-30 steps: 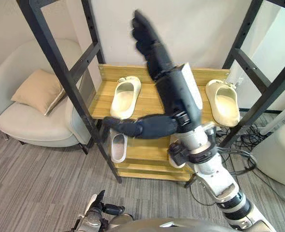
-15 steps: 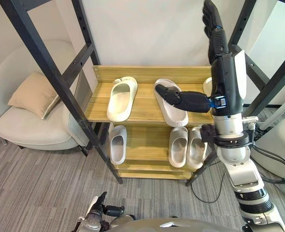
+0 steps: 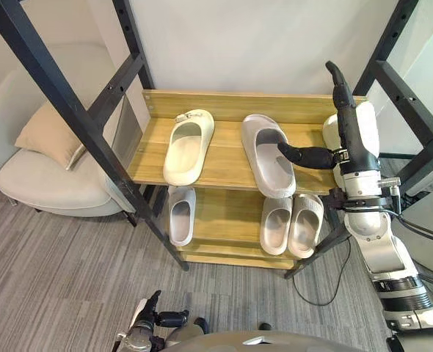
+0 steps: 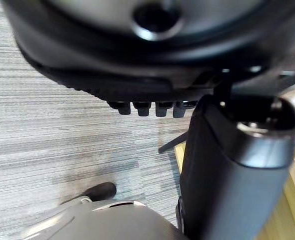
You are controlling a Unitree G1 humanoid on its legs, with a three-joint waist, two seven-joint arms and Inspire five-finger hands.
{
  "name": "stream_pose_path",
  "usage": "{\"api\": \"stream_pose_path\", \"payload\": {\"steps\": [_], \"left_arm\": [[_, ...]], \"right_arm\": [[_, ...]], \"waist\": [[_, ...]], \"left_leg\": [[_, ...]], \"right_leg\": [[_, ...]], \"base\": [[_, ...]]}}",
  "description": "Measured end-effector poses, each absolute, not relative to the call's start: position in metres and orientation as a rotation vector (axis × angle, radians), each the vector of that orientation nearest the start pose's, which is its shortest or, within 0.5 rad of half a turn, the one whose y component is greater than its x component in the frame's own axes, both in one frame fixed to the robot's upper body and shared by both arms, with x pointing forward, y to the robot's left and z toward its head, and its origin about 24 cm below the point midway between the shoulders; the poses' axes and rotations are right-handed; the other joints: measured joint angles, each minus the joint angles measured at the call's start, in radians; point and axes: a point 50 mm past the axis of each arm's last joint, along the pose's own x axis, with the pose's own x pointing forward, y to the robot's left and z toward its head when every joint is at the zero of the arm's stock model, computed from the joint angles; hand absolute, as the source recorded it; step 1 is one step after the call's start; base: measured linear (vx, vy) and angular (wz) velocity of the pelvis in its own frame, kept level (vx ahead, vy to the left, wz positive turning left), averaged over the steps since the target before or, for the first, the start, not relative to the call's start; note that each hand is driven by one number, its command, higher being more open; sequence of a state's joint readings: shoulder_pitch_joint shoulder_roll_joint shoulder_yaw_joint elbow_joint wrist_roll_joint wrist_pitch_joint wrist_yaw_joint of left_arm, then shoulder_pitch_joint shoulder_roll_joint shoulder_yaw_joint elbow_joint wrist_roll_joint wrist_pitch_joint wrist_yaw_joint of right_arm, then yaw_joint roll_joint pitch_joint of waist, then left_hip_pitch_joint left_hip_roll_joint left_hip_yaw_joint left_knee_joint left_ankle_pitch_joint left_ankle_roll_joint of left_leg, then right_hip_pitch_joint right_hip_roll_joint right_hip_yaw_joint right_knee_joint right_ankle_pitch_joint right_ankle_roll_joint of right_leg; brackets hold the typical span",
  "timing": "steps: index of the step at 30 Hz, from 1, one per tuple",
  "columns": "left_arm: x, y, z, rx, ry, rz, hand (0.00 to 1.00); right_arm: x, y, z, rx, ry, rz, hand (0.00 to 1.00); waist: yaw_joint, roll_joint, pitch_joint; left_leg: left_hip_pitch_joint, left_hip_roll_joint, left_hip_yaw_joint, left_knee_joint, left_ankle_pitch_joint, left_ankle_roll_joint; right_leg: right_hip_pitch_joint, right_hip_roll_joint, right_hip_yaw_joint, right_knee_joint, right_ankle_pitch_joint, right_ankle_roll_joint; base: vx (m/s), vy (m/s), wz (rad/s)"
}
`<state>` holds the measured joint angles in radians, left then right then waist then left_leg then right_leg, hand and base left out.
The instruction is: Organize the slippers on the shoe rack
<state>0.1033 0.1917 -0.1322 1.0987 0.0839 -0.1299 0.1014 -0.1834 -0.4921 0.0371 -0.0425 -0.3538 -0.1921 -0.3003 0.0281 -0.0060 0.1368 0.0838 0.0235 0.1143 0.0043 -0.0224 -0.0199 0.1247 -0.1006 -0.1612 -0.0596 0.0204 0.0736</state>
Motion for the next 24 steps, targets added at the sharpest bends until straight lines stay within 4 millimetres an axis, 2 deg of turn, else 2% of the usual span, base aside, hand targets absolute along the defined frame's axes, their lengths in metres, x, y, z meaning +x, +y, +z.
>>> {"api": "stream_pose_path", "payload": {"steps": [3, 9, 10, 16, 20, 24], "left_arm": [[0.086, 0.214, -0.158, 0.351, 1.061, 0.021, 1.0], [0.087, 0.214, -0.158, 0.351, 1.058, 0.022, 1.0], [0.087, 0.214, -0.158, 0.351, 1.058, 0.022, 1.0], [0.087, 0.216, -0.157, 0.351, 1.054, 0.026, 1.0], [0.089, 0.218, -0.156, 0.349, 1.042, 0.034, 1.0], [0.089, 0.22, -0.156, 0.335, 1.044, 0.059, 1.0]], "right_arm": [[0.279, -0.217, 0.134, -0.799, -0.476, -0.194, 1.0], [0.281, -0.218, 0.131, -0.803, -0.462, -0.193, 1.0], [0.283, -0.219, 0.131, -0.804, -0.454, -0.191, 0.0], [0.295, -0.213, 0.135, -0.808, -0.461, -0.165, 0.0], [0.304, -0.206, 0.131, -0.814, -0.439, -0.121, 0.0], [0.305, -0.204, 0.127, -0.795, -0.417, -0.094, 0.0]], "waist": [[0.0, -0.003, 0.002], [0.001, -0.005, 0.003], [0.002, -0.005, 0.003], [0.005, -0.012, 0.006], [0.02, -0.026, 0.012], [0.022, -0.037, 0.013]], "left_leg": [[-0.003, -0.003, -0.008, 0.0, -0.001, 0.002], [-0.011, -0.006, -0.017, 0.0, -0.001, 0.002], [-0.011, -0.007, -0.017, 0.0, -0.001, 0.002], [-0.022, -0.008, -0.019, 0.0, 0.0, 0.004], [-0.03, -0.01, -0.026, 0.0, 0.0, 0.005], [-0.034, -0.011, -0.034, -0.001, 0.001, 0.005]], "right_leg": [[-0.001, -0.002, -0.003, -0.001, 0.0, 0.0], [-0.005, -0.005, -0.007, -0.001, 0.0, 0.001], [-0.006, -0.005, -0.007, -0.001, 0.0, 0.001], [-0.016, -0.005, -0.007, -0.002, 0.001, 0.003], [-0.02, -0.006, -0.014, -0.005, 0.002, 0.004], [-0.019, -0.006, -0.02, -0.006, 0.002, 0.004]], "base": [[0.0, 0.003, 0.02], [-0.01, 0.003, 0.02], [0.0, 0.0, 0.0], [0.0, 0.0, 0.0], [0.01, 0.0, 0.04], [0.01, 0.0, 0.06]]}}
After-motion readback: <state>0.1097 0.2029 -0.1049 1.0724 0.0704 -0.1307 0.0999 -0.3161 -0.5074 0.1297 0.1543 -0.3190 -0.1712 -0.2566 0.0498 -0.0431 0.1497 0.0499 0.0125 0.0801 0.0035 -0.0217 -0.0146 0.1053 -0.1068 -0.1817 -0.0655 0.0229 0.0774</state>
